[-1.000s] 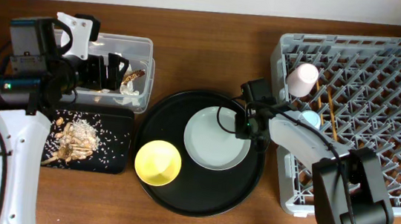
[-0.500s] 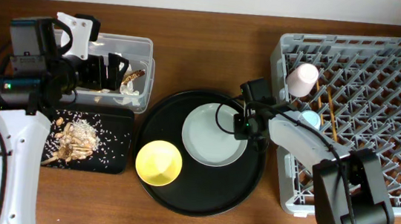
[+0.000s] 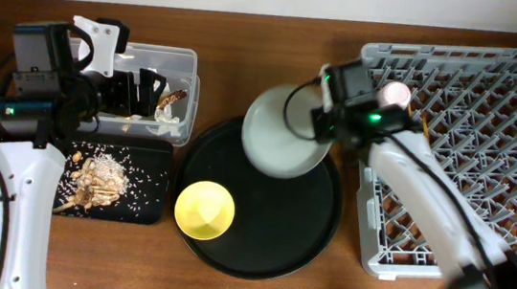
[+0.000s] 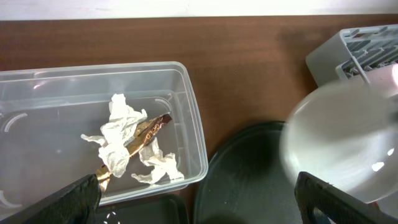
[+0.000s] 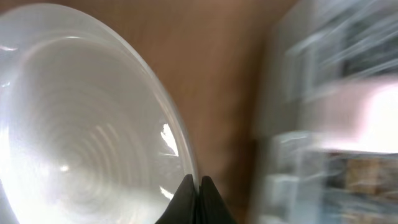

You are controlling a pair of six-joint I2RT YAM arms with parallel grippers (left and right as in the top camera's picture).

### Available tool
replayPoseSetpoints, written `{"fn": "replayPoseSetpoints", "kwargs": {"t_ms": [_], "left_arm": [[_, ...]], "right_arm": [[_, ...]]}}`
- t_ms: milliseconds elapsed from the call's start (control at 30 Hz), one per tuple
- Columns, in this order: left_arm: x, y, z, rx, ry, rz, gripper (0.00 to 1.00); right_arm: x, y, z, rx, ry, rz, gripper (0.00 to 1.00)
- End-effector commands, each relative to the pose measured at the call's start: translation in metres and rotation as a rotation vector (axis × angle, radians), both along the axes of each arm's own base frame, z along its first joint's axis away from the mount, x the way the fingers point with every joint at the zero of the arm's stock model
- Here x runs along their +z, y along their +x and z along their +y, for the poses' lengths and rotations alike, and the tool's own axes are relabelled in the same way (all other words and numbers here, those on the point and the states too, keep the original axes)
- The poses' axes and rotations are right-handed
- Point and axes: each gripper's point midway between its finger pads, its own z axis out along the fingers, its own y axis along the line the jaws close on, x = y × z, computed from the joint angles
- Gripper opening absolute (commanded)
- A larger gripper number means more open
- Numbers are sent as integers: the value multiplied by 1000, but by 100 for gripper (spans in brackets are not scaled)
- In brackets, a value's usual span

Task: Sort waste into correct bins and load items into the dishwasher rack
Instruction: 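Lift the white plate with the right gripper toward the rack, then stand the white plate upright in the rack and release it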

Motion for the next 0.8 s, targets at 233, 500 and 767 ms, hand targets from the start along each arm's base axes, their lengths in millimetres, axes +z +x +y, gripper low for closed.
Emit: {"fn": "replayPoseSetpoints", "kwargs": {"t_ms": [233,500,767], "left_arm": [[8,1,2,-1,13,-24,99],[8,1,2,-1,13,-25,99],[8,1,2,-1,13,-24,99]], "right_arm": [[188,-23,-160,-234,-890,-299,4],[176,-19,-256,-342,-976,-148,4],[110,11,-285,-281,-935,-5,4]]}}
